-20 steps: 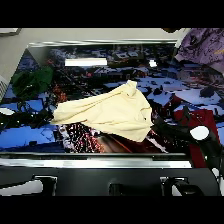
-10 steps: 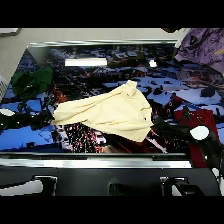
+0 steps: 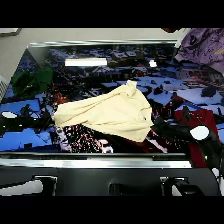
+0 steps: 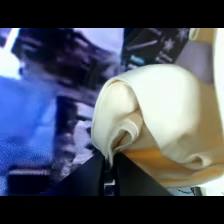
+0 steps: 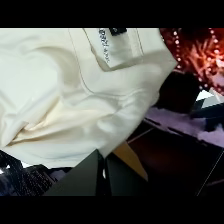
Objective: Fold the clothes and pants, and hang the long-sleeved shirts on hangers.
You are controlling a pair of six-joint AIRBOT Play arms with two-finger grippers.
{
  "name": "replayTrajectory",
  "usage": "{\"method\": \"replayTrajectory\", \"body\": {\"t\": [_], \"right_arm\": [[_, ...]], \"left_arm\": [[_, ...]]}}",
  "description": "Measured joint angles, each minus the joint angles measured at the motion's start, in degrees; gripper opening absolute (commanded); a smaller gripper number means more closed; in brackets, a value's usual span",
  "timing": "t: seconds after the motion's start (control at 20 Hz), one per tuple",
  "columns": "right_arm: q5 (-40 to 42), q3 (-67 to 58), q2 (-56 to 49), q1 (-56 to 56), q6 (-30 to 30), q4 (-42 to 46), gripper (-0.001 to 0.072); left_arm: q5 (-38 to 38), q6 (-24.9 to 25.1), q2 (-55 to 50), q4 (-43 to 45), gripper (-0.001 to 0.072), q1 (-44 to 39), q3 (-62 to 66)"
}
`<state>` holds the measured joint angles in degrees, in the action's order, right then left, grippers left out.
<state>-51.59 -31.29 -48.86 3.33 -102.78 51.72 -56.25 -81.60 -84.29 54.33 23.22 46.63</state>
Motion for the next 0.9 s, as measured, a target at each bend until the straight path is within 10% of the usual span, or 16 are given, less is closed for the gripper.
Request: {"method": "replayTrajectory", "body": {"t": [0.45, 0.9], "right_arm": [[-0.48, -6.95, 0.0, 0.0, 4.7, 0.17, 0.0022], [-2.01, -45.35, 0.04, 0.02, 19.32, -2.62, 0.0022]], "left_arm": [[0.68, 0.2, 4.11, 6.01, 0.002, -0.02, 3.3], [-1.22, 0.17, 20.41, -2.51, 0.0021, -0.15, 30.62]]}}
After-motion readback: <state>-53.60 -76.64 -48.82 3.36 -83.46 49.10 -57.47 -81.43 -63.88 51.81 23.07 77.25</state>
